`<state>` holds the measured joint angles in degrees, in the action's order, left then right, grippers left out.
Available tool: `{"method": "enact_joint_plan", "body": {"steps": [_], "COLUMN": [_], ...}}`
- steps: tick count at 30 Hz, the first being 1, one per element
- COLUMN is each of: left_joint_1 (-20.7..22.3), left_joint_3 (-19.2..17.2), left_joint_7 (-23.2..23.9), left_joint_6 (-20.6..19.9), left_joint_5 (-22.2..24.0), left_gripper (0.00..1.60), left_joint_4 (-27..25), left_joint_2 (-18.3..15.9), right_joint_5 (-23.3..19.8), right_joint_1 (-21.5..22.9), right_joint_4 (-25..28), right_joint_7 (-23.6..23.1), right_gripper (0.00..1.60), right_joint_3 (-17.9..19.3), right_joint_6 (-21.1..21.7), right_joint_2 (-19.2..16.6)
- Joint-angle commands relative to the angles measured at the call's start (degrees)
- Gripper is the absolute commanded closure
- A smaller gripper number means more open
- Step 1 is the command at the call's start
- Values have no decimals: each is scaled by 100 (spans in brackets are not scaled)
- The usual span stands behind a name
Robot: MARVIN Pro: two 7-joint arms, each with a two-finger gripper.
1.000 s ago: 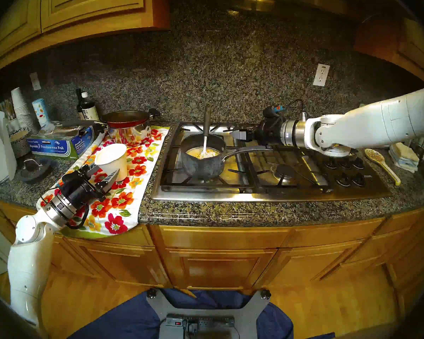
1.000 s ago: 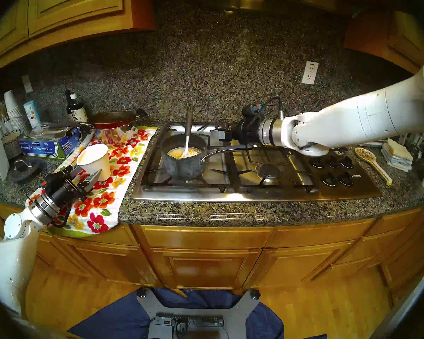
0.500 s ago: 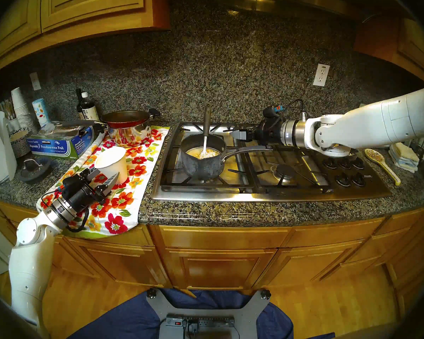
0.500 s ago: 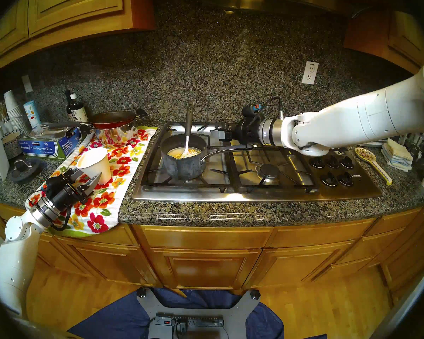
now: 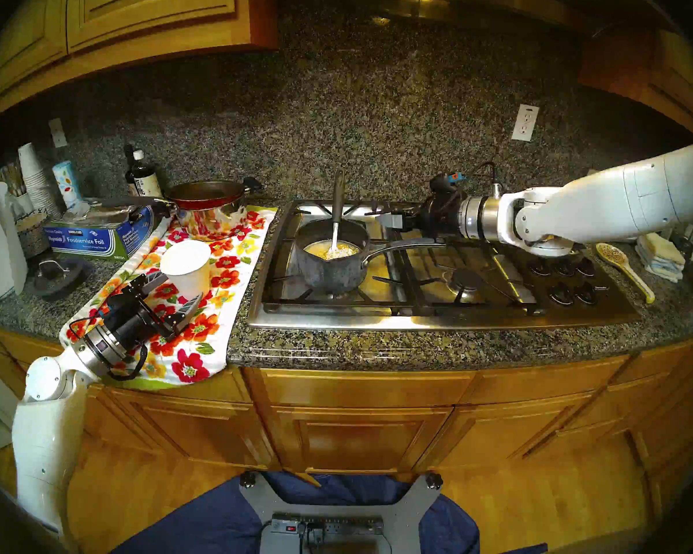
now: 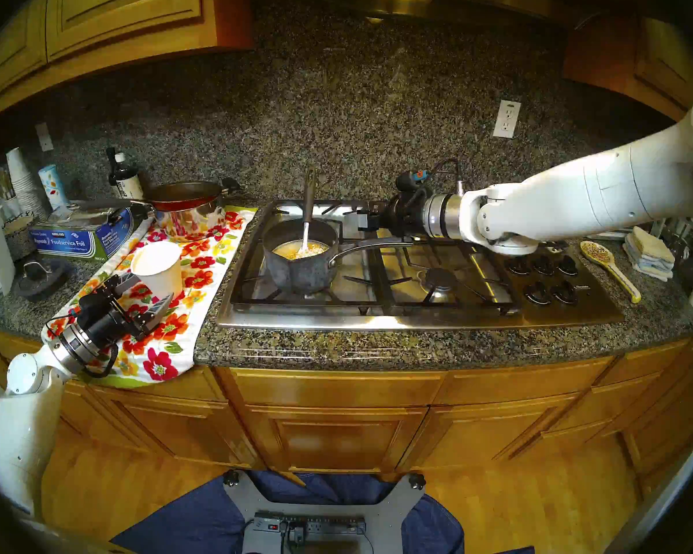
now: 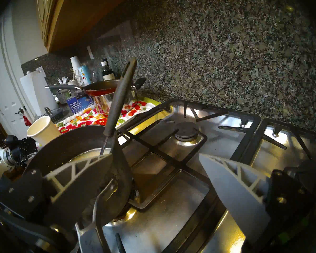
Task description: Pour oats into pot and stir with a spoon
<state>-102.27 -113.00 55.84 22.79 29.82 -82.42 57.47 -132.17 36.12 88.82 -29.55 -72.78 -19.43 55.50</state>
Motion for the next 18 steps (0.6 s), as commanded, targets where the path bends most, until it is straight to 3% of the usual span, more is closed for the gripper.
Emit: {"method": "enact_joint_plan", "body": {"steps": [1,18], "left_joint_1": [-2,9], "left_joint_3": [-87,-118], "left_joint_7": [-49,-155], "left_joint_6": [52,68], "left_joint_5": [28,-129], "left_gripper": [0,0], "left_joint_4": [-184,-93], "left_joint_2": [28,-32], "right_joint_5": [5,5], "right_joint_1": [208,208], "right_joint_4": [-46,-46], "right_joint_7": [0,0], "right_gripper": [0,0], "right_joint_3": [90,90], "right_joint_6": [-65,-65], "right_joint_2": [-11,-11]}}
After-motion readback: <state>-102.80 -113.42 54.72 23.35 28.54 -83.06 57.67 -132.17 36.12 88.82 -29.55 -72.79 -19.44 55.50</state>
